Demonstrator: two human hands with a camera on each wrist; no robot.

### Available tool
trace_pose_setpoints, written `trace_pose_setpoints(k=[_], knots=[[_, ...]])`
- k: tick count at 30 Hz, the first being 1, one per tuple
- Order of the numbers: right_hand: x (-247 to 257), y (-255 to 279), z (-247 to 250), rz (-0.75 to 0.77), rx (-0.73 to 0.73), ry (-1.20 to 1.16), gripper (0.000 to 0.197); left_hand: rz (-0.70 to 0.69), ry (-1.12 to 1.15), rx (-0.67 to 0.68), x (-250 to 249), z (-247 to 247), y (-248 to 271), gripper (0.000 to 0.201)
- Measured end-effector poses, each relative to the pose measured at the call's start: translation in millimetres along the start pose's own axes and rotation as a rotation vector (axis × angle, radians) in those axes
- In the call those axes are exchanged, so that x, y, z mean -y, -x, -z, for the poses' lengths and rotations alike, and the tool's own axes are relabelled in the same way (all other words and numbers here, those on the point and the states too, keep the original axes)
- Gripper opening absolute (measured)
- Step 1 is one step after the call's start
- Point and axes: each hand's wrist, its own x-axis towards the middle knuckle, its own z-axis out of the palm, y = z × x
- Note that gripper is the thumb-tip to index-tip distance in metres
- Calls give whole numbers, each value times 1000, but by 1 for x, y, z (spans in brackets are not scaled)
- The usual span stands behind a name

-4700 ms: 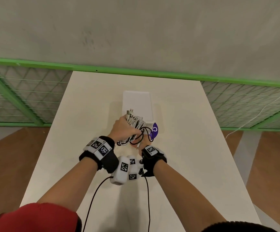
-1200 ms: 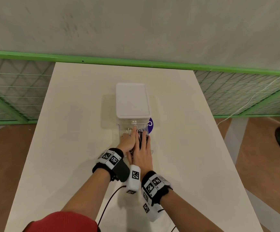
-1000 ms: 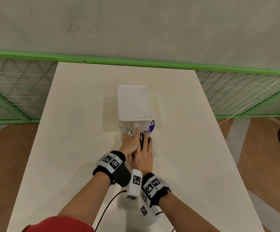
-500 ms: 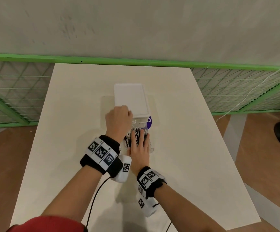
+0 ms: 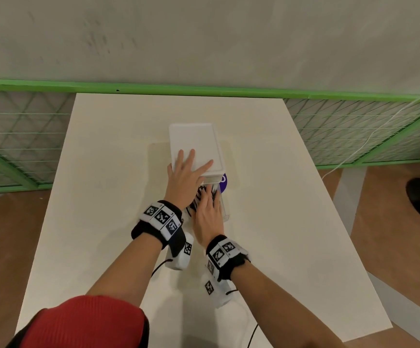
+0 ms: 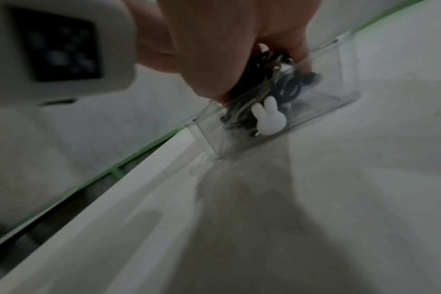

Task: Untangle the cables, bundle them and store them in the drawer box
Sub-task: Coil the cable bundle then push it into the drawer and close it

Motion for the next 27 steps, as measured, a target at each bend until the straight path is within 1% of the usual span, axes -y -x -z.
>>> trace_pose_setpoints(k=[2, 5, 8, 11, 13, 15, 16, 17, 18, 19, 20, 21, 22, 23, 24, 25, 26, 27], knots=[[1, -9, -1, -24, -26, -5, 53, -2, -15, 14, 2, 1, -1, 47], [2, -13, -6, -21, -150, -54, 46, -15, -4, 36, 5, 4, -4, 47], [-2, -12, -6, 7, -255, -62, 50, -40, 92, 49, 12, 7, -5, 46], [-7, -9, -7, 49, -254, 22, 58, -29, 227, 49, 17, 8, -5, 48], [-4, -10, -2, 13, -238, 55, 58, -4, 267, 42, 17, 7, -5, 49], [1, -10, 1, -16, -222, 94, 50, -12, 250, 32, 17, 4, -6, 49], [1, -9, 0, -6, -219, 137, 43, -20, 234, 30, 17, 3, -6, 49], [0, -9, -1, 7, -220, 172, 40, -24, 236, 34, 18, 3, -6, 48], [0, -9, -1, 12, -217, 184, 45, -20, 292, 37, 20, 4, -6, 47], [-1, -9, -2, 5, -201, 177, 51, 1, 430, 26, 21, 8, -3, 45], [-2, -9, -2, -2, -184, 166, 56, 43, 620, -22, 23, 13, 0, 44], [-2, -9, -3, -4, -174, 159, 58, 101, 797, -119, 26, 17, 6, 43], [-2, -10, -4, -6, -172, 155, 59, 178, 893, -252, 29, 19, 13, 42], [-2, -11, -5, -5, -168, 152, 59, 278, 885, -367, 30, 20, 23, 38], [-1, -11, -5, -11, -161, 152, 59, 393, 809, -414, 31, 18, 33, 34], [-2, -12, -6, -18, -155, 157, 59, 503, 715, -361, 31, 13, 43, 30], [-2, -12, -7, -25, -154, 160, 60, 589, 640, -203, 28, 8, 51, 27], [-2, -12, -7, -27, -158, 159, 60, 658, 600, -2, 25, 2, 58, 28]])
